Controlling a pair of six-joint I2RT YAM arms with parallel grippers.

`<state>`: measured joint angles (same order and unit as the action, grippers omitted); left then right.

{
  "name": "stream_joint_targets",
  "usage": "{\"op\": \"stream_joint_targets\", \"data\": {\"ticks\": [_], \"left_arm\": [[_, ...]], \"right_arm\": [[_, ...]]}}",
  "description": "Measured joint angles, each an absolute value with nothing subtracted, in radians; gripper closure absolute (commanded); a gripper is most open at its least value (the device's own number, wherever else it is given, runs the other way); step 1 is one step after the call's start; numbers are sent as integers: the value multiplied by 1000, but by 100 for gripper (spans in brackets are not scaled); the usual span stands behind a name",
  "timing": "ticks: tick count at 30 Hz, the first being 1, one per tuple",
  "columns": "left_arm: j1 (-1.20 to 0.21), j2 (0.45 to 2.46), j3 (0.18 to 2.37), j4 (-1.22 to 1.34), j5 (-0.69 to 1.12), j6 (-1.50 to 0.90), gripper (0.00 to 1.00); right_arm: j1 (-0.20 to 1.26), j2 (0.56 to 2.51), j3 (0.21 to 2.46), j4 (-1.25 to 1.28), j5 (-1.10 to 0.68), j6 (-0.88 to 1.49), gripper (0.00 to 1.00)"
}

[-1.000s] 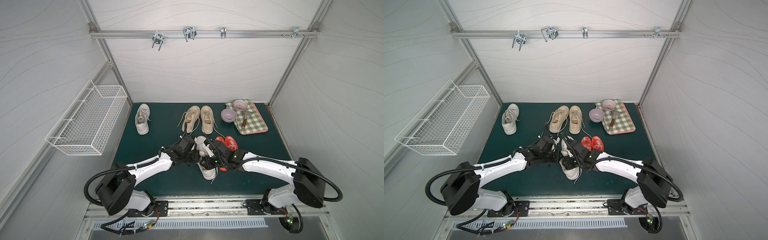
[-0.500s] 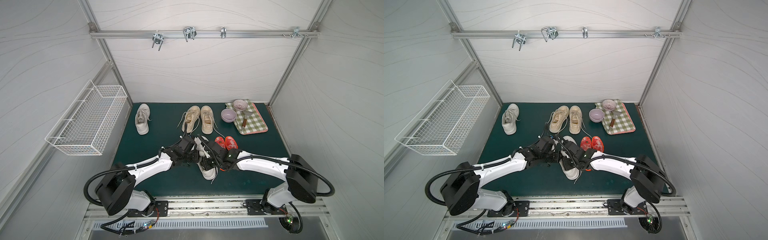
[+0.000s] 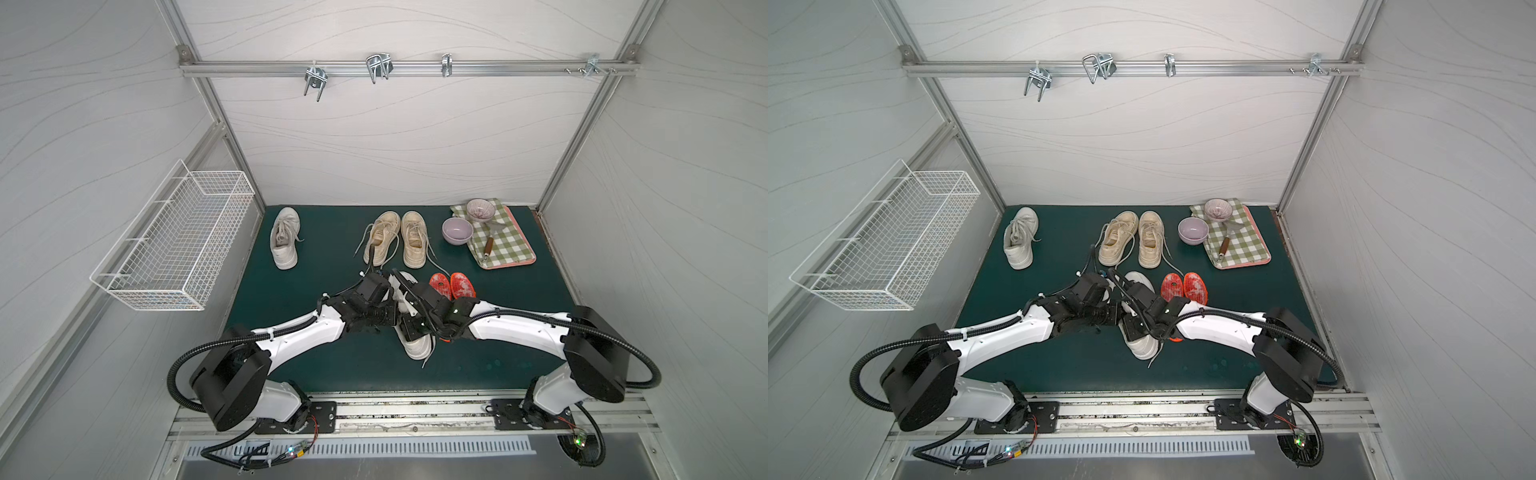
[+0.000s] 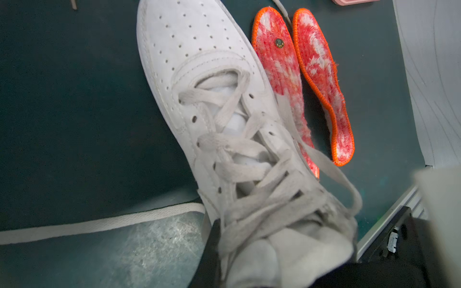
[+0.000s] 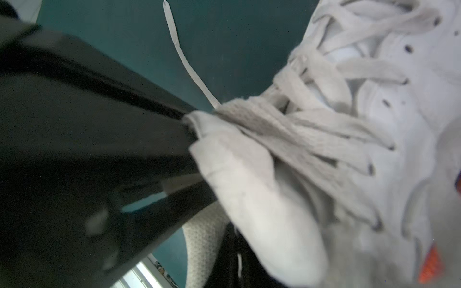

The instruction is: Remove the insole from the shoe

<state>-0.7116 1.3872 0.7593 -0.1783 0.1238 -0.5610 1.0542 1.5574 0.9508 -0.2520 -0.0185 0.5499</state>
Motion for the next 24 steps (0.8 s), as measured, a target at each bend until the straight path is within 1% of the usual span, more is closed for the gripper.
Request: {"op": "stream_joint_targets", "data": {"ticks": [6,10,16,24], "left_arm": [[-712,1385,759,-186,116,-561,100],[-721,1382,761,-195,94,-555,100],[-740,1384,768,-206,54,-549,100],[-769,1434,837,-268,-5,-545,100]], "right_arm": [[1051,1555,947,-236,-35,591,100],[1039,1518,912,-197,-54,637,100],[990,1413,811,-83,-105,733,100],[967,1384,747,71,-168,815,100]]}}
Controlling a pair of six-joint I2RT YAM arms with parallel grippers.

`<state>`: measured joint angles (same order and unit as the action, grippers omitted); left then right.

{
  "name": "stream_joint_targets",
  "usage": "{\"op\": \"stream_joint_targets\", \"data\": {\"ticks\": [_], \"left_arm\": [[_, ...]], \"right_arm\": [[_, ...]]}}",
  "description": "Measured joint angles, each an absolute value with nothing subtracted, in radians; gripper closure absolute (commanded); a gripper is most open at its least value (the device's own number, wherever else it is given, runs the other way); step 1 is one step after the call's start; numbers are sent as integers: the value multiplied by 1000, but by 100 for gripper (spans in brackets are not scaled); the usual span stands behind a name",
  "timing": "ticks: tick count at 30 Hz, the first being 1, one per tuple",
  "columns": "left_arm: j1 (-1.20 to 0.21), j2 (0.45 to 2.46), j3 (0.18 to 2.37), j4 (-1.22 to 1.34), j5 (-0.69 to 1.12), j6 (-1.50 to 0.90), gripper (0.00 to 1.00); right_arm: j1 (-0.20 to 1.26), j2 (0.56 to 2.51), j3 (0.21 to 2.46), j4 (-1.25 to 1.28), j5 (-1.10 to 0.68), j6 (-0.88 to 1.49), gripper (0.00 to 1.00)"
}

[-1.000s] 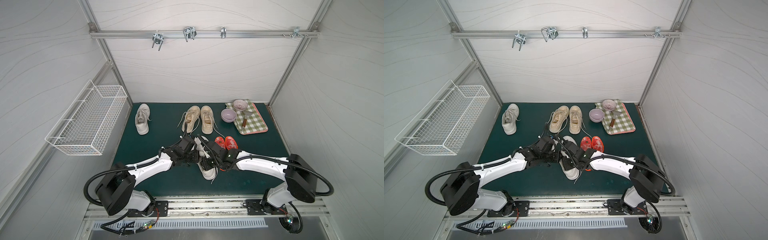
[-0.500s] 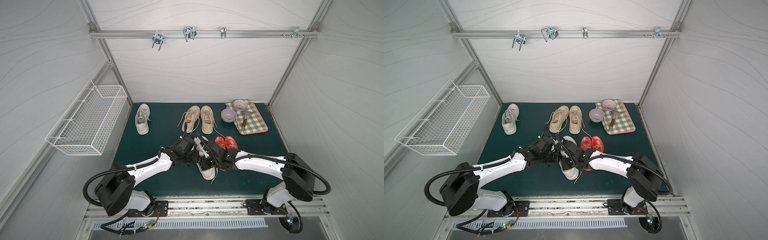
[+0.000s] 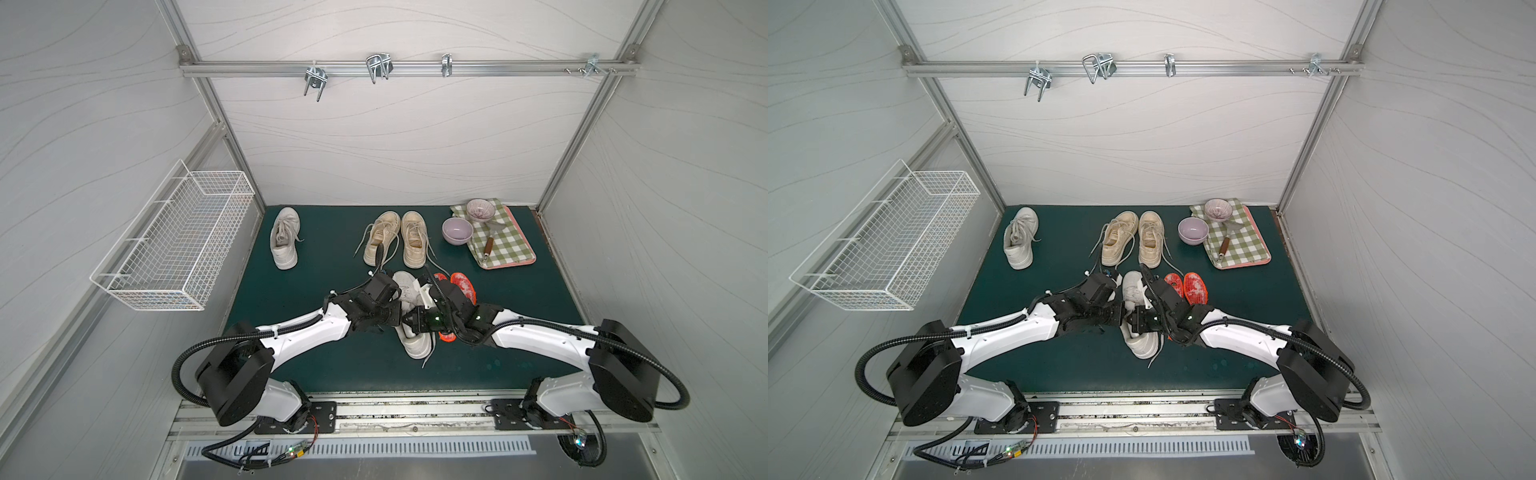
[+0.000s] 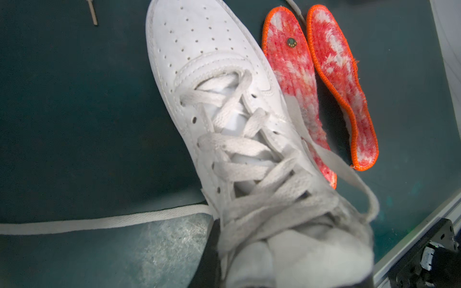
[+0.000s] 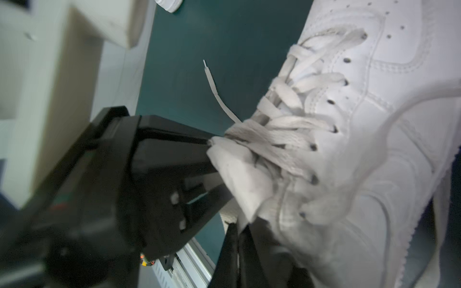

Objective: Remove the insole from the shoe
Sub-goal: Remove the insole from the shoe, then place the shoe at the center of the board.

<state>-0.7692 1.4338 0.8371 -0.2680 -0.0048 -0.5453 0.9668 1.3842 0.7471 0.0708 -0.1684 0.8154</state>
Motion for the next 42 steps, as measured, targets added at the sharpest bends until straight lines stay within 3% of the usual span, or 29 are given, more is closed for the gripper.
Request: {"op": "stream_joint_targets", "data": {"ticks": [10,25,42], "left_arm": [[-781,1470,881,-300,-34,-533,100],[-784,1501,915,-310,-36,-533,100],[-734,1455,908,-403,-76,-530,100]], "right_arm": [[962,1288,687,150,-170,841,100],[981,967,672,123,-167,810,100],[981,582,708,-257,-34,704,100]]}}
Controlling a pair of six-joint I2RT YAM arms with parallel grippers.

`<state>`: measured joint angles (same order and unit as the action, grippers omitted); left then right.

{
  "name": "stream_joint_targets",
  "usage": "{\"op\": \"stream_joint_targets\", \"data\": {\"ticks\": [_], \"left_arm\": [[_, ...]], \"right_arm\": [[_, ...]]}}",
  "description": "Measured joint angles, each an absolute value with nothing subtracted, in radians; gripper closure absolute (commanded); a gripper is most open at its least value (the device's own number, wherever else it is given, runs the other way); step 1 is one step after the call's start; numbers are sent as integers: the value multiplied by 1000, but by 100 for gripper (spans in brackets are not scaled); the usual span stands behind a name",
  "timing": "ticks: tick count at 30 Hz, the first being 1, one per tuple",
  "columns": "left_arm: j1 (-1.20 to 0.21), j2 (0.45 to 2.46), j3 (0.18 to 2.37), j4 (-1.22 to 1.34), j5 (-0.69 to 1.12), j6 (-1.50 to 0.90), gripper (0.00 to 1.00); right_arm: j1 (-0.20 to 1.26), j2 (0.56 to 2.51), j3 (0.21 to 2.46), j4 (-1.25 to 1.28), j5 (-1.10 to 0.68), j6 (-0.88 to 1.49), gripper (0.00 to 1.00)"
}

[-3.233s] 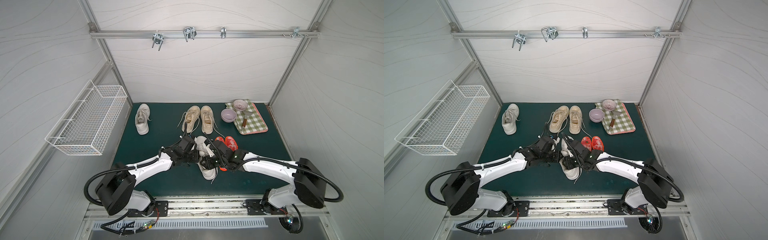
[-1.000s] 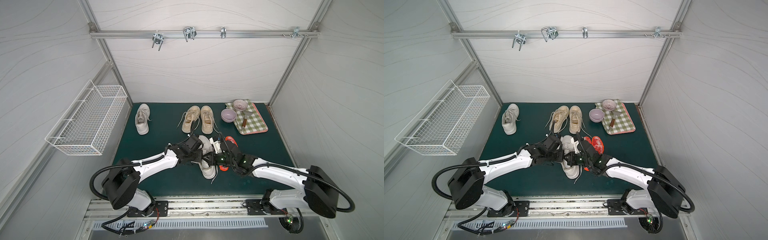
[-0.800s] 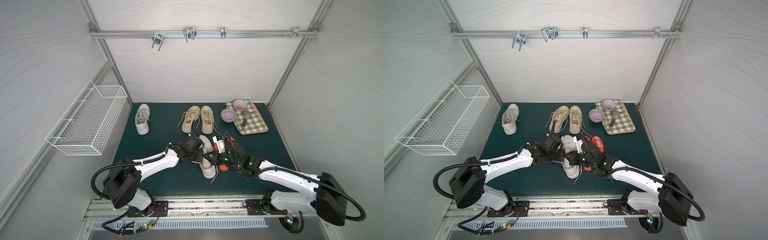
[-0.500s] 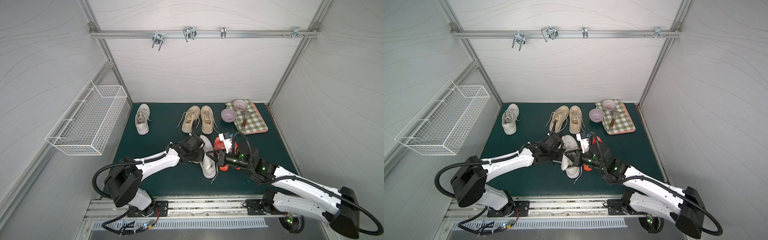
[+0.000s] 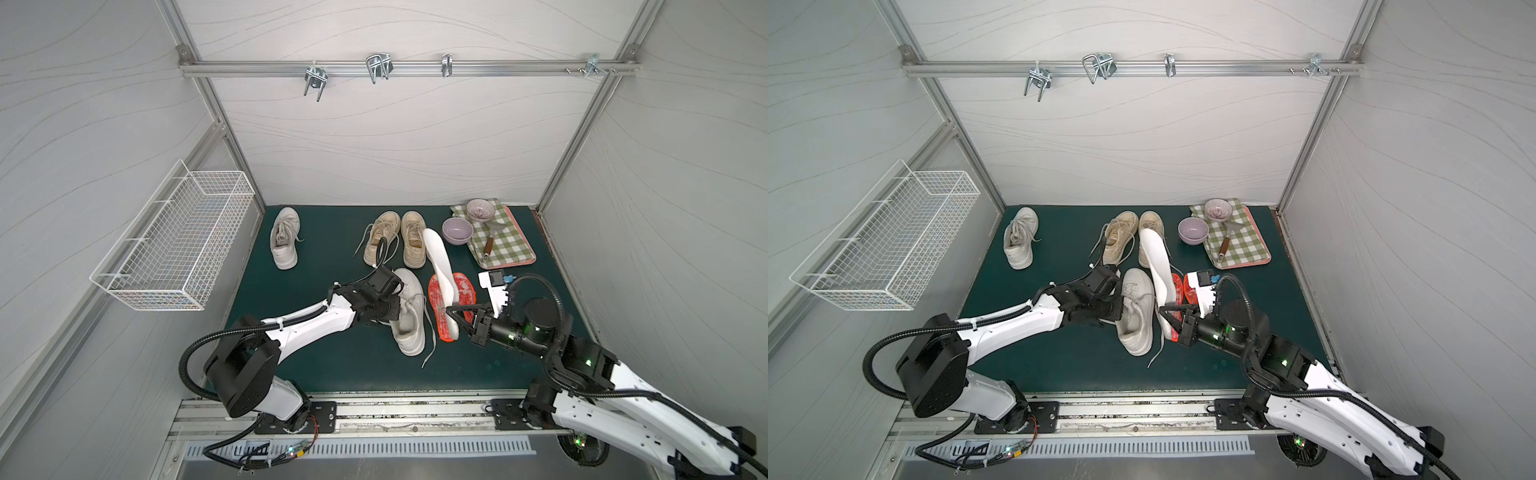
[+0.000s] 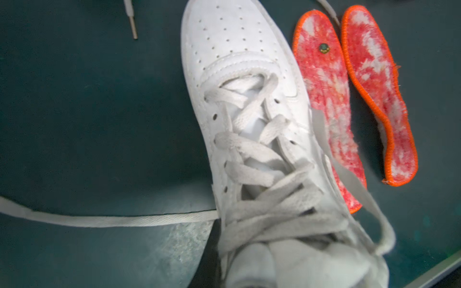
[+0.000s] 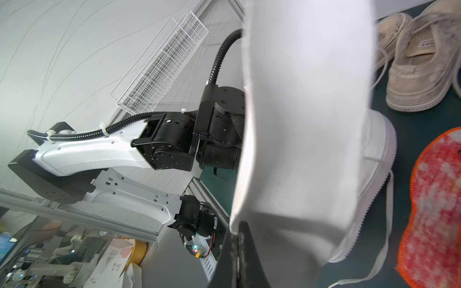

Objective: Remove the insole from the shoe
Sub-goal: Place the shoe at the center of the board.

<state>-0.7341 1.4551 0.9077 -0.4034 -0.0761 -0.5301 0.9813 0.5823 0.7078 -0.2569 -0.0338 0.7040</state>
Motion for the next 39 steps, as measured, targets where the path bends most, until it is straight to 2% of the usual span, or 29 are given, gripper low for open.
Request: {"op": "stream_joint_targets", "data": {"ticks": [7,14,20,25,29,33,39], "left_arm": [[-694,1323,872,-604,-172,-535,100],[-527,1217,910,-798,-315,-520,100],[-409,1198,999,-794,-348,-393,100],[-279,1354,1143,-739,-323,-313,100],[-189,1596,1328,-700,-319,-239,100],[-149,1809,1486,-648,-300,-144,100],[-138,2003,1647,-604,-209,10,100]], "right_arm": [[981,572,691,-312,3,682,100],[981,639,656,-328,23,657,100],[981,650,615,-331,28,652,100],[981,662,590,-323,39,650,100],[988,688,569,-318,57,650,100],[1010,729,567,-307,84,649,100],[1043,794,562,-275,114,649,100]]}}
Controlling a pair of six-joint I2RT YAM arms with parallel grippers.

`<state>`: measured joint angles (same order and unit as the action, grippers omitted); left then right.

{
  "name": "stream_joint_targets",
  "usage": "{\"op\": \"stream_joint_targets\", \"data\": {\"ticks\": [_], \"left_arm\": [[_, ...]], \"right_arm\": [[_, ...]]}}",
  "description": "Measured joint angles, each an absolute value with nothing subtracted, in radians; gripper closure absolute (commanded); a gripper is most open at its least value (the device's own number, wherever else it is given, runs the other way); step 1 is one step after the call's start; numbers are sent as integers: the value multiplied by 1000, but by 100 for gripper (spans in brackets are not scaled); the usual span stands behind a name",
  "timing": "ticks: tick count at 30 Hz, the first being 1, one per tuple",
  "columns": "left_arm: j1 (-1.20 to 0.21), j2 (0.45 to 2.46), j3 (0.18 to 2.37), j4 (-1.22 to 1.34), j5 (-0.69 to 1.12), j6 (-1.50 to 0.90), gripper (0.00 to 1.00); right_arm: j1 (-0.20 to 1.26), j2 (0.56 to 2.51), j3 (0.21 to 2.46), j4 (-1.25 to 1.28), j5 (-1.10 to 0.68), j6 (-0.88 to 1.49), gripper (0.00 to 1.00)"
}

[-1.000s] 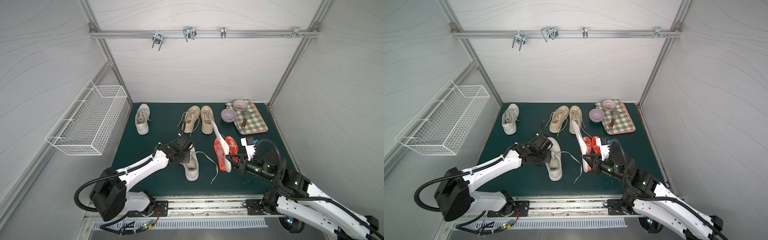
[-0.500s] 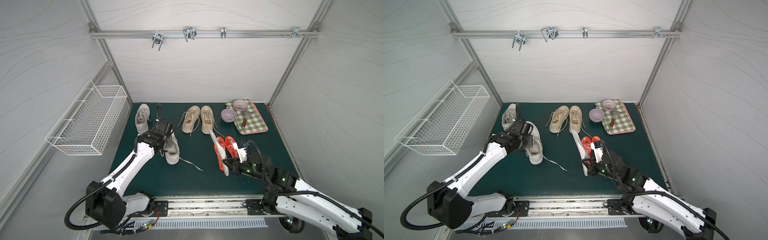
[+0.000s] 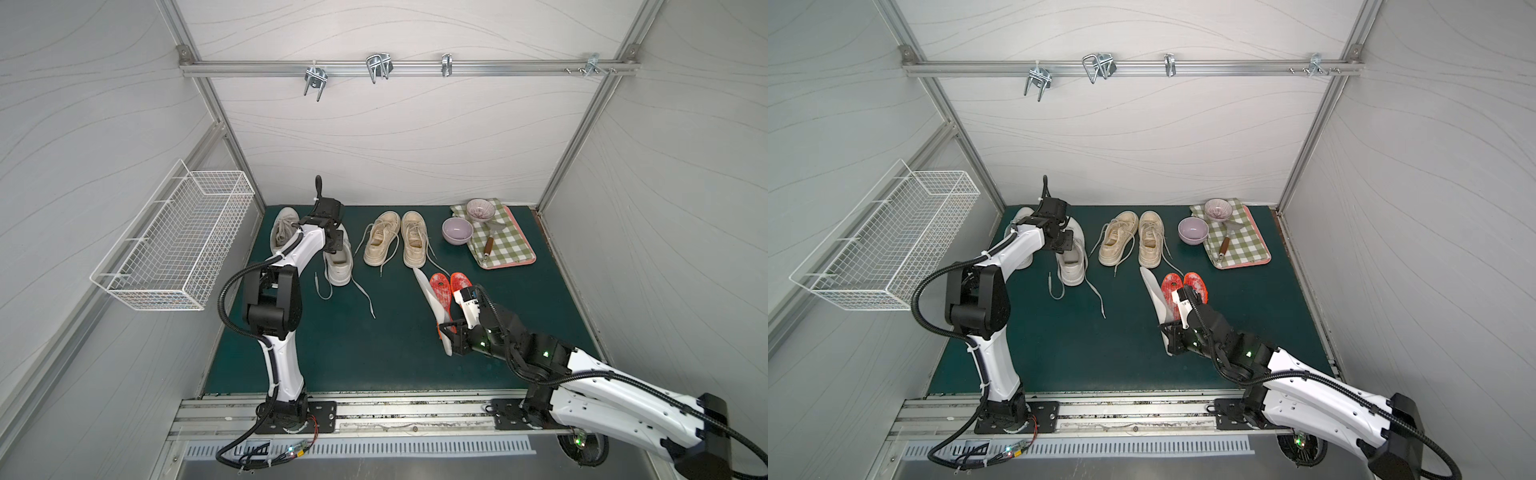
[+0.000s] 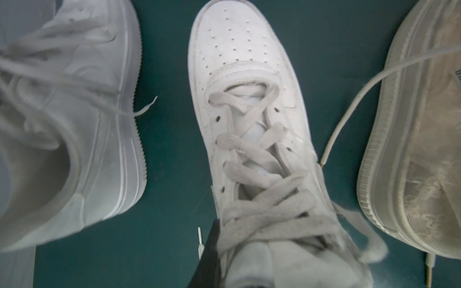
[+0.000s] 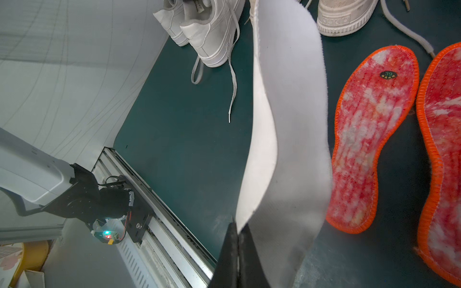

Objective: Remove the insole from the shoe
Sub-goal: Place the shoe at the center of the board.

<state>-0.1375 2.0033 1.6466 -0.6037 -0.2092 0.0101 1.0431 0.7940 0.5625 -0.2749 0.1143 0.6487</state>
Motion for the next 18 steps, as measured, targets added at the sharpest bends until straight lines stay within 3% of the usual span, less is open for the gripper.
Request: {"op": "stream_joint_targets", "data": {"ticks": [3,6,14,18], "left_arm": [[-138,2053,1712,-606,-152,67,100],[-138,2113,1804,-633,-101,105,93],[-134,2207,1969,-665,-90,62,56],[-128,2198,1972,-677,-132,12,44]], "right_arm": [[1055,825,561,-261,126,647,100],[1061,852,561,-244,138,647,100],[1068,965,571,-225,183,646,100],[1068,1038,602,-226,210,638,100]]}}
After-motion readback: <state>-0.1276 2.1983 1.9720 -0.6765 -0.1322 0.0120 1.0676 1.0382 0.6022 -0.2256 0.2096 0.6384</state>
